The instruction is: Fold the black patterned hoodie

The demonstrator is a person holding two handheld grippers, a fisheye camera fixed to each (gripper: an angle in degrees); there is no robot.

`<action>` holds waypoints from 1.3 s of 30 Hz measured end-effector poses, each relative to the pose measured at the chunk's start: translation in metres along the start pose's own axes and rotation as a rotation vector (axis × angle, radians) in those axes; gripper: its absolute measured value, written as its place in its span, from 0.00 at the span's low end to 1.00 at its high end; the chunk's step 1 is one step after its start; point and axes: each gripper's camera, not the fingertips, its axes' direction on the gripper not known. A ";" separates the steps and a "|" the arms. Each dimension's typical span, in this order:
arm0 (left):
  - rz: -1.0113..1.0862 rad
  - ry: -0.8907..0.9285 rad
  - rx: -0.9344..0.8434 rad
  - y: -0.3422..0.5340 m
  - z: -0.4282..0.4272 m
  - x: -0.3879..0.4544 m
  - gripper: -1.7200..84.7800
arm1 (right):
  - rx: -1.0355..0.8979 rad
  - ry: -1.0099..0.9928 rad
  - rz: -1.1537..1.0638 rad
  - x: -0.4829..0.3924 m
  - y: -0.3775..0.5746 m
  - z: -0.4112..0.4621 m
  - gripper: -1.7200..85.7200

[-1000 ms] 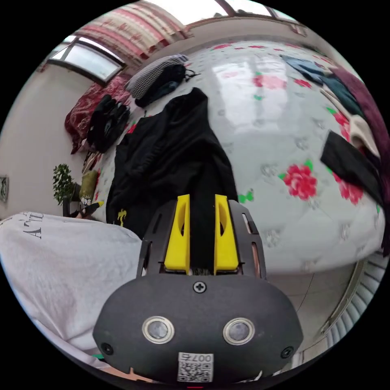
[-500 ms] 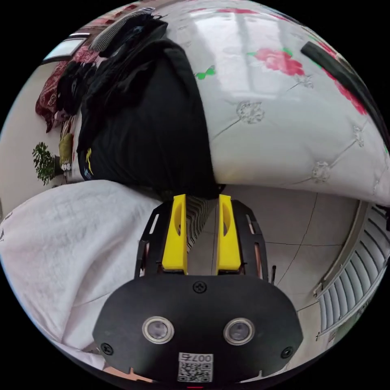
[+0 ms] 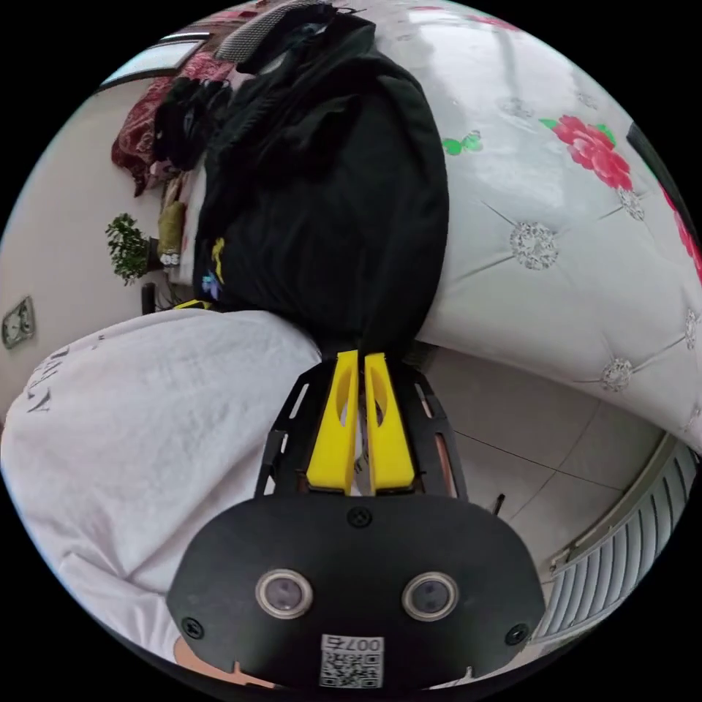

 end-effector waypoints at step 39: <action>0.245 -0.554 0.203 -0.352 0.007 0.036 0.11 | 0.327 0.497 -0.156 -0.171 -0.351 0.003 0.08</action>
